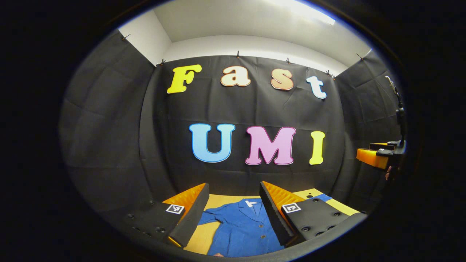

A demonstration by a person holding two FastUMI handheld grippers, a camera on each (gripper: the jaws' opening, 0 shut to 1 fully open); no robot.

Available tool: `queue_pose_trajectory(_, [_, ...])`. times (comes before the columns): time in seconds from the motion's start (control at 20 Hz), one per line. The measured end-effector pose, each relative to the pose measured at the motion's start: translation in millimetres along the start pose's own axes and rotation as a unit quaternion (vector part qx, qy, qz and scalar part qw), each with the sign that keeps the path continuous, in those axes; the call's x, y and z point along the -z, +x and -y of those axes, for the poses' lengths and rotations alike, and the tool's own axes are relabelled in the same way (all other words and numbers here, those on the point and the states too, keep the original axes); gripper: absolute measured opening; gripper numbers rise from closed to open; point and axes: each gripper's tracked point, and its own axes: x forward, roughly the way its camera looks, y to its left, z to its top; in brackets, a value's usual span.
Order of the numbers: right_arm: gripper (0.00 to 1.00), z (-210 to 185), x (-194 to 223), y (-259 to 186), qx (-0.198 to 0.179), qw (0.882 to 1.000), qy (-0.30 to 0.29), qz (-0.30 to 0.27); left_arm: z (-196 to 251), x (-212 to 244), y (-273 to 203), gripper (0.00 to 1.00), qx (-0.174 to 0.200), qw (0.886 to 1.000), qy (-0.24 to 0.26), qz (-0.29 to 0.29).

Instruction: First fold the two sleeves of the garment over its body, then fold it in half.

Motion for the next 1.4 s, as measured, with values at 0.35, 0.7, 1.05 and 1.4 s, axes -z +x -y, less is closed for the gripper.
queue_pose_trajectory(0.35, [0.93,-2,-10,3,-0.012,1.000,-0.009,0.009,-18,-10,-10,0.80,-0.020,1.000,0.000,0.014])
queue_pose_trajectory(0.7, [0.98,18,-54,12,0.001,0.998,-0.036,0.052,-34,-28,-9,0.80,-0.037,0.999,0.003,0.028])
queue_pose_trajectory(1.05, [0.98,21,-41,11,0.000,0.999,-0.041,0.034,-41,-32,-15,0.80,-0.043,0.999,0.013,0.028])
queue_pose_trajectory(1.4, [0.98,22,-40,18,0.006,0.999,-0.031,0.029,-51,-27,-15,0.80,-0.047,0.999,0.009,0.022])
